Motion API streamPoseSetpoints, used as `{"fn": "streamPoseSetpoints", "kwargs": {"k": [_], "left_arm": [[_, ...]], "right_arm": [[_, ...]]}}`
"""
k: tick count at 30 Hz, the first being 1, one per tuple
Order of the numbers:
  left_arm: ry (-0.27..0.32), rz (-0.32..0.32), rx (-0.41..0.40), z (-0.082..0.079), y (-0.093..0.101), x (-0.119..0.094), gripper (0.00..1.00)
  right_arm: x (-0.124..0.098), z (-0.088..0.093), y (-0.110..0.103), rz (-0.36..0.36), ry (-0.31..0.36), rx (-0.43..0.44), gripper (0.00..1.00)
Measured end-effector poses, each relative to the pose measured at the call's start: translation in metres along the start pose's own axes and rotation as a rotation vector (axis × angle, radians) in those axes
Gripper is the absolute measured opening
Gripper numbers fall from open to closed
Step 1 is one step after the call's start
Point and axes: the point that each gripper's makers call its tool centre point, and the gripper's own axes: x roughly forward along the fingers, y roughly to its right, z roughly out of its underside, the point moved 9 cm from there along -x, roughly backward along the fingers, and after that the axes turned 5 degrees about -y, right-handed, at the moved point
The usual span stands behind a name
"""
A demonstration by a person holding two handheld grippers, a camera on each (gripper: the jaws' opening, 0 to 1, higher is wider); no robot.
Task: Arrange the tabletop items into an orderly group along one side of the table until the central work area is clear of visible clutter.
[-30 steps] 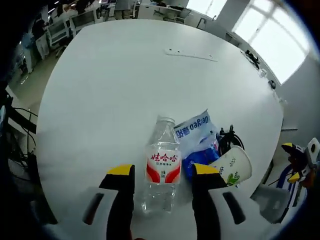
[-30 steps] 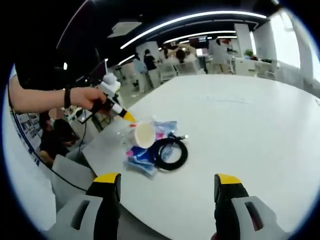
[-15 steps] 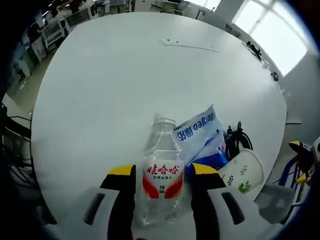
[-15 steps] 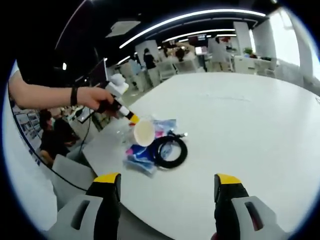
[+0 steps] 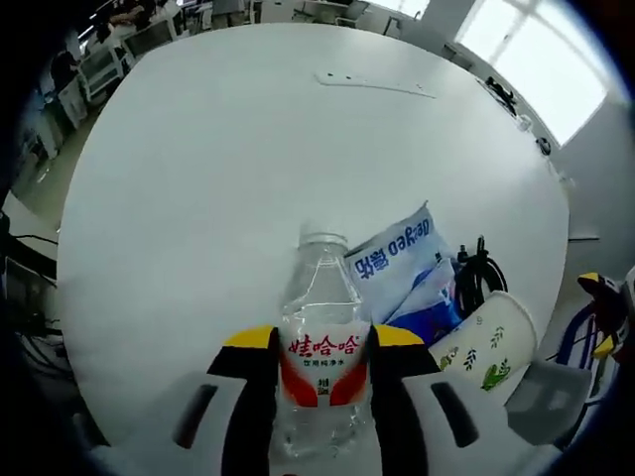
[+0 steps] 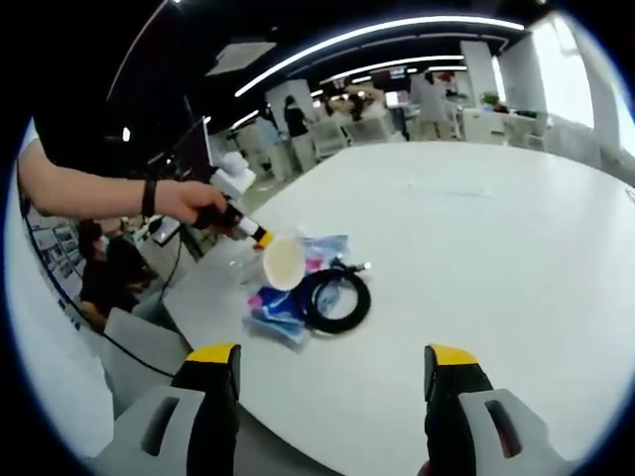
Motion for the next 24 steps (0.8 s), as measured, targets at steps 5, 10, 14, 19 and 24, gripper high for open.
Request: {"fn": "streamPoseSetpoints", "kwargs": {"k": [5,10,14,19,24], "left_arm": [[-0.001,-0.001,-0.012,0.009,-0.006,-0.004,0.34],[-0.008,-0.005,-0.025,0.018,-0.013,-0.009,0.34],[-0.016,-0.009,-0.045,0.028,-0.017,-0.014,0.34],[-0.024,-0.01,-0.055,0.041,-0.021,-0.019,0.34],[-0.012,-0.004,-0.086,0.049,-0.029,-0.022,0.34]], "right_arm": [[0.005,-0.006,-0.002,-0.011,-0.002,-0.015,0.77],[0.009,-0.011,-0.002,-0.024,0.0,-0.035,0.77],[0.01,-0.013,-0.004,-0.032,-0.001,-0.044,0.77],[0.011,-0.011,-0.01,-0.043,-0.009,-0.057,0.77],[0.015,-0.01,-0.014,-0.055,-0.013,-0.063,0.77]]}}
